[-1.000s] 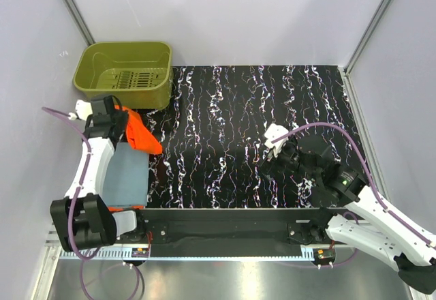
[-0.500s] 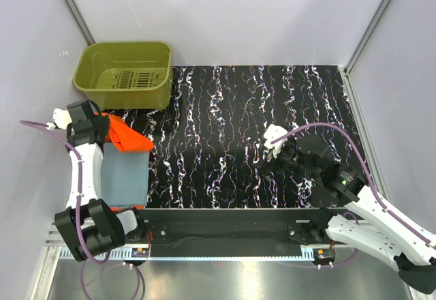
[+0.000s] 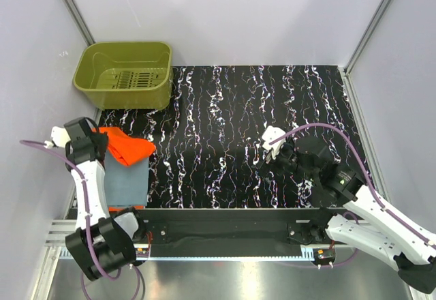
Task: Fold and stack the t-shirts
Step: Neatly place the folded tshirt to the corner
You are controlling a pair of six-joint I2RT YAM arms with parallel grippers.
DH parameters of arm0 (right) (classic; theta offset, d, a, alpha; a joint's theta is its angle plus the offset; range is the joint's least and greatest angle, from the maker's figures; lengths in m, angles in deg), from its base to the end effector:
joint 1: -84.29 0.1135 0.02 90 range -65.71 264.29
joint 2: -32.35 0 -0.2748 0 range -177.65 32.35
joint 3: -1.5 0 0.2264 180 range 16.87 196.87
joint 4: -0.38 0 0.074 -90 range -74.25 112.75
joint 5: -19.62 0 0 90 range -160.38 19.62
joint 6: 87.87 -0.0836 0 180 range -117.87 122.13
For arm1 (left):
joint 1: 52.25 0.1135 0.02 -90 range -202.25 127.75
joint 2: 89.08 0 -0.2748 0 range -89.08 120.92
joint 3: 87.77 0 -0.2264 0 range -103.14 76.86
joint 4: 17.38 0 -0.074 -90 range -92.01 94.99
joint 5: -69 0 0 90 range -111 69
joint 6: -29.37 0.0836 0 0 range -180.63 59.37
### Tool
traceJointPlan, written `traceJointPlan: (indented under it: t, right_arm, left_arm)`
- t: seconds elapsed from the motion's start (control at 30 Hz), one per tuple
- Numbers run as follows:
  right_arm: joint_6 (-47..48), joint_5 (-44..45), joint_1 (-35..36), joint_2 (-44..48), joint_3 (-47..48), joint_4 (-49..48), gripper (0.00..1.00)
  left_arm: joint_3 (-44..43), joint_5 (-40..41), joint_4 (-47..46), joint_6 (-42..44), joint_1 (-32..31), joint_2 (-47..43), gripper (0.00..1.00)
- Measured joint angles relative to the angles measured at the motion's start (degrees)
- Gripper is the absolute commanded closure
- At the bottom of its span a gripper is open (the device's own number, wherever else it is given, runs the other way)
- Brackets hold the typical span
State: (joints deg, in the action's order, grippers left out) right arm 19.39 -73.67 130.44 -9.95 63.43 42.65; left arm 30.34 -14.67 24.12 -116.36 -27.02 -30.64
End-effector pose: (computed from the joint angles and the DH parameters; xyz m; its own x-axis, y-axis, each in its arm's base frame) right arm 0.1180 0.1298 0.3139 -0.0302 -0.4590 -0.8879 -0.8017 0.5416 -0.2527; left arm 0.2004 0.1046 0.2645 0.1011 -0.8604 -0.4996 -0.7435 0.2683 -0.6125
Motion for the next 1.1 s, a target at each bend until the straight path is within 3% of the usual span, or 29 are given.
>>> traceJointPlan:
  t: [0.67, 1.03, 1.1]
  right_arm:
    - [0.0, -4.0, 0.0, -1.4, 0.0, 0.1, 0.00]
    - [0.0, -5.0, 0.8, -1.4, -0.1, 0.5, 0.00]
    - [0.0, -5.0, 1.0, -1.4, -0.2, 0.5, 0.00]
  left_arm:
    - [14.4, 7.5, 13.5, -9.5, 5.0, -11.3, 1.00]
    - [15.1, 12.0, 20.6, -13.6, 5.2, -13.2, 1.00]
    - [15.1, 12.6, 21.1, -13.6, 5.2, -13.2, 0.83]
